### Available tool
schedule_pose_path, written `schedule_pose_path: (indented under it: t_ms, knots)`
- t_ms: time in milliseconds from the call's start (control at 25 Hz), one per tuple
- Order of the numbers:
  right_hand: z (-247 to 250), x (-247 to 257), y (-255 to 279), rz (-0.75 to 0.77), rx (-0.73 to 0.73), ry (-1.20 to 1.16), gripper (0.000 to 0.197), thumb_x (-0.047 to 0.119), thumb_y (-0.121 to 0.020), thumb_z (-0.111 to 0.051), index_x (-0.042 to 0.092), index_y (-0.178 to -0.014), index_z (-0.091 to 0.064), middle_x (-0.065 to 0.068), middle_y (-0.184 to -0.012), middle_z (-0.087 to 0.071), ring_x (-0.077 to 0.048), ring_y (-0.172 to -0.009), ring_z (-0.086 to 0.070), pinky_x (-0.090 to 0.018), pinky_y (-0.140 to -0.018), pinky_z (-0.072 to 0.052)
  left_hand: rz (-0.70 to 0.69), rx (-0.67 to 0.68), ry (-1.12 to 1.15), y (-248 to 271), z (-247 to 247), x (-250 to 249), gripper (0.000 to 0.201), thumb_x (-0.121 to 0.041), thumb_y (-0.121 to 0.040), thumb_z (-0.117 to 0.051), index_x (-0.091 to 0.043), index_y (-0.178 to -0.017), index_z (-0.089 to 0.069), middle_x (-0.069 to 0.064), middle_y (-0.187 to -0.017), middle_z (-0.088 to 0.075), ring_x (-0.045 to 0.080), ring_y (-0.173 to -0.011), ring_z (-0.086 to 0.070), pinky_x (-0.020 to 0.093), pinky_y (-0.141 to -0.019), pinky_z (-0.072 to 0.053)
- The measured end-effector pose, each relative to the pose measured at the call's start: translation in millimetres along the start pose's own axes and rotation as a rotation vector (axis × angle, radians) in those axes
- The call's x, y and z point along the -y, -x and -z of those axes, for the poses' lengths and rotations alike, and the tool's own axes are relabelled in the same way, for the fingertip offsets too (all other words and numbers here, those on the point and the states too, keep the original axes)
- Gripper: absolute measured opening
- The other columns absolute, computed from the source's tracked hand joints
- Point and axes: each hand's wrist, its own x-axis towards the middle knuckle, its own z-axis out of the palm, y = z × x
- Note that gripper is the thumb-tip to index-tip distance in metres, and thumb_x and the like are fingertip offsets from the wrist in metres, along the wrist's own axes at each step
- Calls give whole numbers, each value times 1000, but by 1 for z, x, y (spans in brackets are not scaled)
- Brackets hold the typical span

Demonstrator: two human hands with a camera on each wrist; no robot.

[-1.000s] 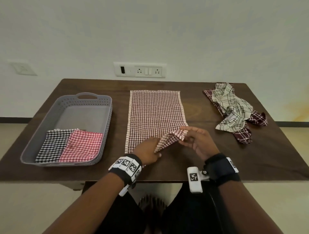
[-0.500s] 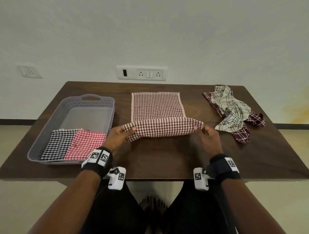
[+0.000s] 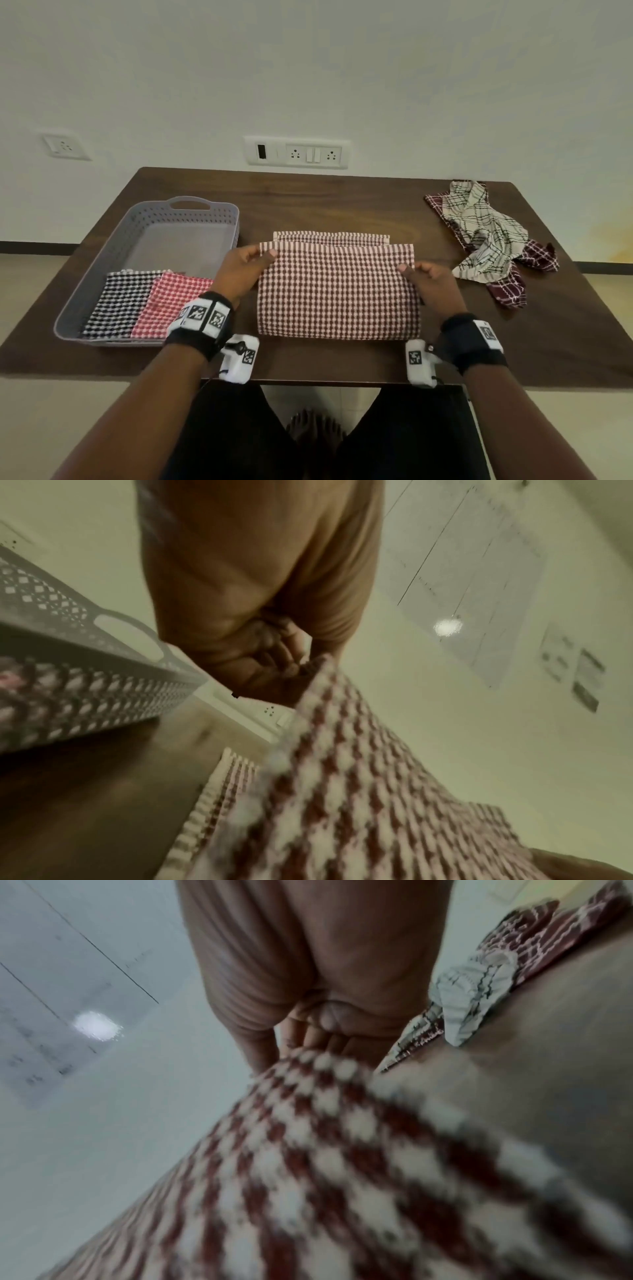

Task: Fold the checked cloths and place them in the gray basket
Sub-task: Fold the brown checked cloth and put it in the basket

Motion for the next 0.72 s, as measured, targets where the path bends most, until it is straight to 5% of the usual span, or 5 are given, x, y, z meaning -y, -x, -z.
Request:
schedule_pose_path:
  t_ms: [120,200,400,560,720]
  knots:
    - [-11,-37,-32,-163,1,352,33,37,-87,-72,5,-98,-73,-9,-100,-75,-24,-92,-69,-29,-77,-49,167,15,-159,-37,-12,28,57,-58,-73,-72,-6,-96,-72,8,-95,-75,24,-88,-69,38,-87,-54]
    - [-8,-51,-32,-172,-13,438,32,38,-84,-75,10,-99,-74,-6,-98,-74,-21,-90,-68,-31,-81,-51,226,43,-295,-43,-15,54,53,-50,-72,-79,-8,-102,-70,9,-102,-72,27,-96,-68,44,-90,-56]
    - [2,-52,-1,-63,22,412,16,28,-87,-74,16,-97,-72,11,-80,-69,-4,-77,-65,-22,-71,-51,189,8,-391,-29,-16,76,31,-26,-82,-78,-9,-107,-69,9,-99,-73,23,-91,-70,34,-72,-59]
    - [3,-17,7,-9,47,164,6,19,-90,-70,15,-95,-73,6,-87,-75,-4,-72,-70,-15,-60,-52,108,-26,-251,-14,-11,58,20,-27,-86,-72,-15,-102,-68,2,-98,-74,20,-94,-69,43,-88,-56]
    - [0,31,-20,87,-27,16,7,16,-92,-68,12,-97,-70,4,-90,-74,6,-69,-69,-11,-57,-51,-79,-198,-161,-25,-11,19,19,-29,-91,-66,-18,-107,-65,-4,-103,-72,12,-96,-67,34,-89,-52]
